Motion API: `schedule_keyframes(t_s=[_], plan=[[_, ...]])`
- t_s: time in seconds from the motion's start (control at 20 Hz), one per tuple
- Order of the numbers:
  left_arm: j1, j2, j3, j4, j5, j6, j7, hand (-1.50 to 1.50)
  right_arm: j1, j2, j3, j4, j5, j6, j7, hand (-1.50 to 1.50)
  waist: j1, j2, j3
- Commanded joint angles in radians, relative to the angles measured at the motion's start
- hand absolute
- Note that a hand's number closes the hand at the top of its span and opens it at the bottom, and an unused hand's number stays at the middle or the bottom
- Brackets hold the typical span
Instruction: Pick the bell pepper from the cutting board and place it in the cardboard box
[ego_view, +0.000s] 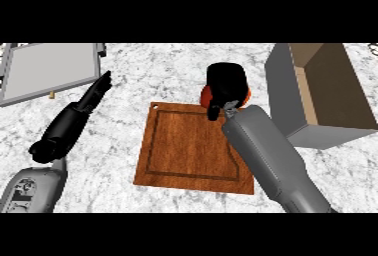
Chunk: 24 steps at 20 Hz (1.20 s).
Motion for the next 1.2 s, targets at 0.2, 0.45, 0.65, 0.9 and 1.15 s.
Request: schedule_keyframes(t_s=[0.2,0.45,0.65,0.9,1.15], plan=[[-0.038,-0.021,-0.023,0.008,0.005,-0.017,0.012,0.00,-0.343,-0.020,-0.156,0.286,0.108,-0.148,0.248,1.50,0.050,0.005,-0.003],[-0.053,-0.008,-0.019,-0.004,0.001,-0.022,0.045,0.00,-0.493,-0.069,-0.209,0.356,0.165,-0.249,0.401,1.50,0.039,-0.005,-0.002],[-0.040,-0.038,-0.032,0.016,-0.018,0.007,0.031,0.00,-0.542,-0.079,-0.257,0.373,0.216,-0.381,0.582,1.50,0.021,-0.008,-0.002],[-0.052,-0.031,-0.021,0.040,-0.037,0.019,0.014,0.00,-0.525,-0.151,-0.306,0.445,0.268,-0.477,0.611,1.50,-0.006,-0.007,-0.002],[-0.035,-0.005,0.014,0.031,0.006,-0.017,0.017,0.00,-0.539,-0.239,-0.379,0.483,0.278,-0.486,0.601,1.50,-0.012,-0.014,-0.001]])
